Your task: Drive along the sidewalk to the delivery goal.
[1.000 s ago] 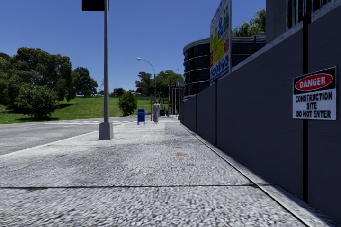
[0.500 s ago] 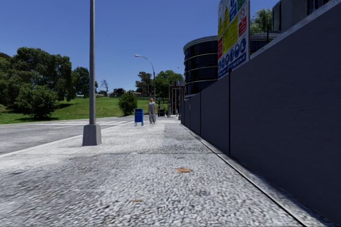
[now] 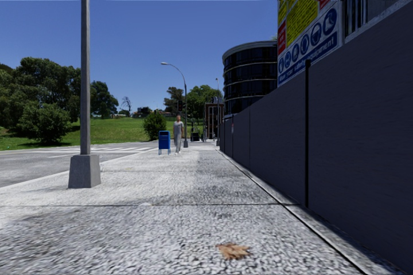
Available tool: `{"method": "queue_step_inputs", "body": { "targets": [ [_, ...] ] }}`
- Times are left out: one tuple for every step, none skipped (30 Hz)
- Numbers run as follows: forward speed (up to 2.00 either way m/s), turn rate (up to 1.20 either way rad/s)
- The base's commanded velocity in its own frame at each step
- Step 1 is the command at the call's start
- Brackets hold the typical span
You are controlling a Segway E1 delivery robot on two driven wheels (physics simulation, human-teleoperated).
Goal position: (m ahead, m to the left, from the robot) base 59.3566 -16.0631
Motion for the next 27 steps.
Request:
{"method": "queue_step_inputs", "body": {
  "targets": [
    [2.0, 0.0],
    [2.0, 0.0],
    [2.0, 0.0],
    [2.0, 0.0],
    [2.0, 0.0],
    [2.0, 0.0],
    [2.0, 0.0],
    [2.0, 0.0],
    [2.0, 0.0],
    [2.0, 0.0],
    [2.0, 0.0],
    [2.0, 0.0],
    [2.0, 0.0],
    [2.0, 0.0],
    [2.0, 0.0],
    [2.0, 0.0],
    [2.0, 0.0],
    [2.0, 0.0],
    [2.0, 0.0],
    [2.0, 0.0],
    [2.0, 0.0],
    [2.0, 0.0],
    [2.0, 0.0],
    [2.0, 0.0],
    [2.0, 0.0],
    [2.0, 0.0],
    [2.0, 0.0]
  ]
}}
